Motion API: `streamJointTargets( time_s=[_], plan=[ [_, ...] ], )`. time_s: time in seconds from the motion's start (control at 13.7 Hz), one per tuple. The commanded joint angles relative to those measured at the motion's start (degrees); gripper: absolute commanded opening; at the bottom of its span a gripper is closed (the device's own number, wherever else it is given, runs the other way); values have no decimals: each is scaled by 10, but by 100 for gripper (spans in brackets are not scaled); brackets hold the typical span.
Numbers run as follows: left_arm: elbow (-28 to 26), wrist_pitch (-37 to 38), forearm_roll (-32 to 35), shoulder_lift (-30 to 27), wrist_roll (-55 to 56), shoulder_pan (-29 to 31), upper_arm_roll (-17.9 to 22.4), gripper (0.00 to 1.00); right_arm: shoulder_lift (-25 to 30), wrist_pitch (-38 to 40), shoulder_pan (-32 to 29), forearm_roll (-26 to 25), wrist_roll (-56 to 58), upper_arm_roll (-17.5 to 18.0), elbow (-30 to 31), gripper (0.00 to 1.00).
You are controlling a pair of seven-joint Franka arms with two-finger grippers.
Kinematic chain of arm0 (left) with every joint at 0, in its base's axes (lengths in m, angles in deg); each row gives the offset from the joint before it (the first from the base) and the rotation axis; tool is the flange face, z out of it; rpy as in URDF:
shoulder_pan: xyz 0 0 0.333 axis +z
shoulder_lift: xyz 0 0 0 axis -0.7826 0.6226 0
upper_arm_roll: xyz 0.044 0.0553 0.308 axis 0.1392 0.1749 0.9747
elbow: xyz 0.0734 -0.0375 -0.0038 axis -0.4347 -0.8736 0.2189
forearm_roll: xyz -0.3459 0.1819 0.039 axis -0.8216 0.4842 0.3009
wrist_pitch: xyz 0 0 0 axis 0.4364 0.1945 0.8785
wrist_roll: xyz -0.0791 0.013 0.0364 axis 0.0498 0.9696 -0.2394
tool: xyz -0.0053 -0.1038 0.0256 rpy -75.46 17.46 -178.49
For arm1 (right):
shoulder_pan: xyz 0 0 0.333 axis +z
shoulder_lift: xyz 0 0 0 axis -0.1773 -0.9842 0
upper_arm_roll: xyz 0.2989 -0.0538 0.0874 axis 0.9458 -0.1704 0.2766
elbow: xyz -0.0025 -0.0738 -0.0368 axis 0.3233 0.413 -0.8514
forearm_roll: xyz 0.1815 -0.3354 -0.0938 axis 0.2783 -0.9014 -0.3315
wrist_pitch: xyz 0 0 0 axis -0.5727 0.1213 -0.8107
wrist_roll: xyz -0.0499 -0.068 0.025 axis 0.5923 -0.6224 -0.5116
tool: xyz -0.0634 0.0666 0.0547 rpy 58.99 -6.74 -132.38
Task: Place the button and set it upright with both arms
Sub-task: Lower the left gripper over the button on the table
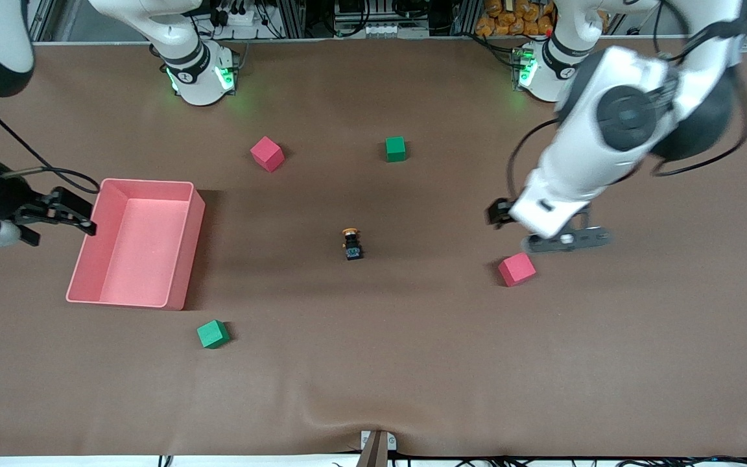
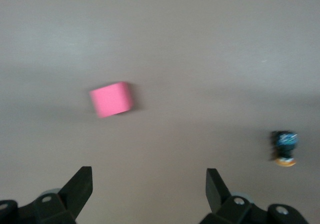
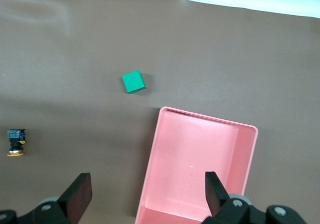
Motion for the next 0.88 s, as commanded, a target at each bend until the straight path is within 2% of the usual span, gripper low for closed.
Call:
streamJointTargets(
  time_s=[0.0,0.15,0.22,0.51,0.66,0.8],
  plan=[
    [48,-47,32,68,66,-39,5,100,32,11,-16,-15,10,12,17,100],
    [55,-86,65,105,119,-73,9,100,45,45,-26,-18,6,12,17,100],
    [55,-110,102,120,144,-93,10,100,46,73,-29,-19,3,12,16,100],
    [55,-169,214,173,261,-163,11,100,45,85,-40,-21,4,11,20,100],
    [60,-181,291,200,334,-188,10,100,49,84,-35,-55,2,15,20,100],
    [79,-212,338,232,384,-207,10,100,54,85,-36,-58,2,15,19,100]
  ],
)
